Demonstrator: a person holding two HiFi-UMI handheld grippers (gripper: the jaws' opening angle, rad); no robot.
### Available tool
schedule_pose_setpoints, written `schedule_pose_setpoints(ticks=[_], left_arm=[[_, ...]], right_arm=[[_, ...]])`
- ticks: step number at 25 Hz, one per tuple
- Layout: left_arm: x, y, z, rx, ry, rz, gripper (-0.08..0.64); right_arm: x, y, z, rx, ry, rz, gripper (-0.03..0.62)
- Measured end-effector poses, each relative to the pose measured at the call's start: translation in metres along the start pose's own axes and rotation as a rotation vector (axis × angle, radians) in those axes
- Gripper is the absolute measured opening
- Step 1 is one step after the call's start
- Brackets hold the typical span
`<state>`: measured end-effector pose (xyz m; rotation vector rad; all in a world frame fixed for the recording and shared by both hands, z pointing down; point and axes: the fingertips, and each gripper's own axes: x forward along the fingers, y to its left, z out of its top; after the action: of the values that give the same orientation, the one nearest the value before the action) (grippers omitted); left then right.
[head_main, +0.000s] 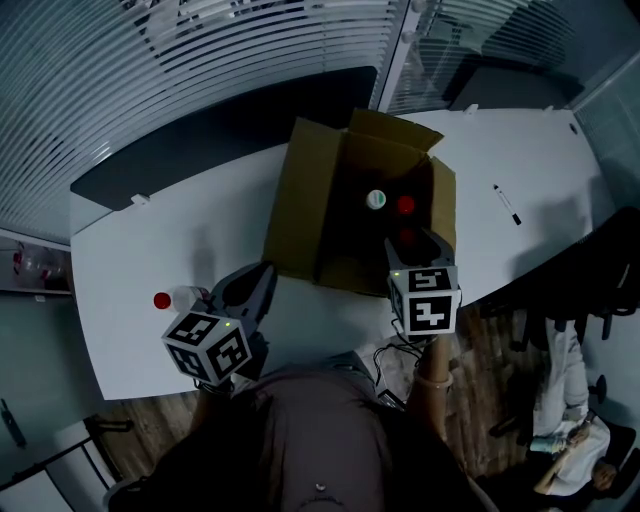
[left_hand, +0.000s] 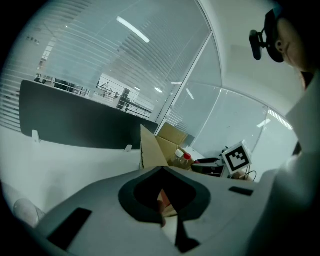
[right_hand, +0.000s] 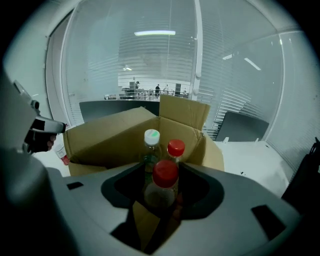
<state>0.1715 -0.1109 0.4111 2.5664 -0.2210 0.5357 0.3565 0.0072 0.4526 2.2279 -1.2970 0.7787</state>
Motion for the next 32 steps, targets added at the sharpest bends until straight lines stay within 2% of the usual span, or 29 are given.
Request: schedule_pose_setpoints(ticks=[7,11,15,22,32], left_arm=[[0.000,0.002,0.000,0.000,0.001,-0.011,0.008],[-0.002,0.003,0.000,-0.003,-0.003,-0.010,0.008],[-0.006,0.006,-0.002,-0.005,-0.014,-0.006,0.008],[-0.017,0.007,-0.005,-0.013,-0.032,0.000,0.008],[-0.037,0.002,-0.009,0.010,-0.032,-0.010,0.008]], right_arm=[[0.009,0.002,-0.012,-0.057,0.126,-0.012,0.209],[0.010,0.004,-0.012,-0.056,0.145,0.011,0.199],[0.004,0.010,-0.006,-0.018,0.094,0.071,0.175],[-0.015,0.010,0.003,0.077,-0.006,0.096,0.172],[-0.044,0.017,0.020,0.037,-0.091,0.054,0.172]])
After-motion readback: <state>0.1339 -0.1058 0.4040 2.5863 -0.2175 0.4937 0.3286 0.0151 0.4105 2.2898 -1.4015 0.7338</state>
